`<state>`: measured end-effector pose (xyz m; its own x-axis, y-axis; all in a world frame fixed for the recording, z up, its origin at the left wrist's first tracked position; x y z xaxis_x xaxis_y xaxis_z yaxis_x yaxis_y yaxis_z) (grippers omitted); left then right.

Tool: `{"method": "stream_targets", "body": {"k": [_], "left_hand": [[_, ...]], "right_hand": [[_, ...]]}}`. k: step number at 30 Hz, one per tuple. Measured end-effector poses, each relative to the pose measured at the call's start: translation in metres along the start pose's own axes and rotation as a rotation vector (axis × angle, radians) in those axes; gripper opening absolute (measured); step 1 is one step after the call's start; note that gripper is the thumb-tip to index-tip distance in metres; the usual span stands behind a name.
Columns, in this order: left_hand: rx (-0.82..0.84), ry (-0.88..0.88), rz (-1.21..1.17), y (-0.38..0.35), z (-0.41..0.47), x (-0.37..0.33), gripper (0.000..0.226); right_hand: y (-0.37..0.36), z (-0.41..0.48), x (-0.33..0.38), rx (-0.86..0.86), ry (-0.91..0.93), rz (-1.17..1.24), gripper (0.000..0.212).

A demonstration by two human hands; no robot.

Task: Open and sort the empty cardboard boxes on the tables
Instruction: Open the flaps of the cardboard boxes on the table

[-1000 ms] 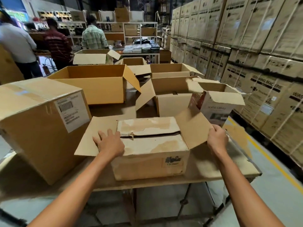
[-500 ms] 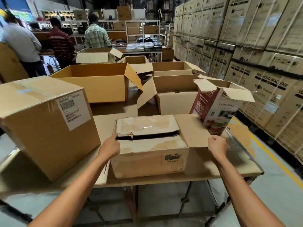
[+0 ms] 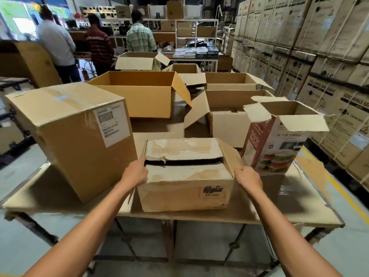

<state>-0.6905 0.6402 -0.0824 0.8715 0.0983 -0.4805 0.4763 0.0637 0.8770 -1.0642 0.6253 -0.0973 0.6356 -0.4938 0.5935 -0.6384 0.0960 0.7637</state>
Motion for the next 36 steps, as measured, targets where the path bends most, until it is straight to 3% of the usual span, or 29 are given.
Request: {"method": "stream_targets", "body": {"k": [2, 5, 6, 8, 11, 16, 18, 23, 27, 31, 33, 36], "left_hand": [[-0.120, -0.039, 0.039, 0.008, 0.000, -0.003, 0.043], [-0.417, -0.315, 0.151, 0.018, -0.006, -0.024, 0.016], [-0.392, -0.404, 0.126, 0.019, -0.008, -0.034, 0.012], [-0.117, -0.482, 0.084, 0.008, -0.009, -0.053, 0.017], [0.266, -0.427, 0.103, -0.015, 0.001, -0.065, 0.034], [0.473, -0.293, 0.175, -0.015, 0.023, -0.059, 0.056], [0.456, -0.343, 0.185, -0.006, 0.027, -0.058, 0.044], [0.070, -0.458, 0.017, 0.048, 0.030, -0.074, 0.026], [0.020, -0.508, -0.040, 0.084, 0.021, -0.097, 0.024], [0.100, -0.515, -0.006, 0.096, 0.000, -0.101, 0.018], [0.277, -0.509, -0.048, 0.099, -0.012, -0.101, 0.013], [0.553, -0.504, -0.064, 0.092, -0.034, -0.099, 0.025]], "right_hand": [[0.003, -0.014, 0.020, -0.119, 0.168, -0.034, 0.040], [0.001, -0.037, 0.053, -0.205, 0.493, -0.039, 0.025], [-0.005, -0.043, 0.061, -0.150, 0.563, -0.062, 0.023], [-0.024, -0.051, 0.070, -0.002, 0.634, -0.179, 0.022], [-0.044, -0.055, 0.071, 0.020, 0.655, -0.379, 0.032], [-0.039, -0.052, 0.075, 0.070, 0.661, -0.380, 0.040], [-0.035, -0.053, 0.076, 0.079, 0.684, -0.375, 0.043], [-0.013, -0.061, 0.098, -0.109, 0.761, -0.311, 0.052], [0.006, -0.079, 0.127, -0.196, 0.804, -0.414, 0.060], [0.034, -0.103, 0.143, -0.093, 0.769, -0.528, 0.034], [0.044, -0.117, 0.142, -0.005, 0.787, -0.595, 0.021], [0.048, -0.137, 0.128, 0.228, 0.807, -0.541, 0.012]]}}
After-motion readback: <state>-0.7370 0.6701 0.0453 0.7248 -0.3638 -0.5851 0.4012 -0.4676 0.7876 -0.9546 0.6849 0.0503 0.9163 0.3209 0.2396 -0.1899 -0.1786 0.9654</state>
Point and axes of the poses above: each hand's wrist, its own z-axis towards the middle knuckle, its own y-axis out of the back of the hand, x = y × z, the point moved 3 cm from there along z, towards the middle knuckle, and after that the axes turned 6 degrees about -y, right-handed, at the moved point
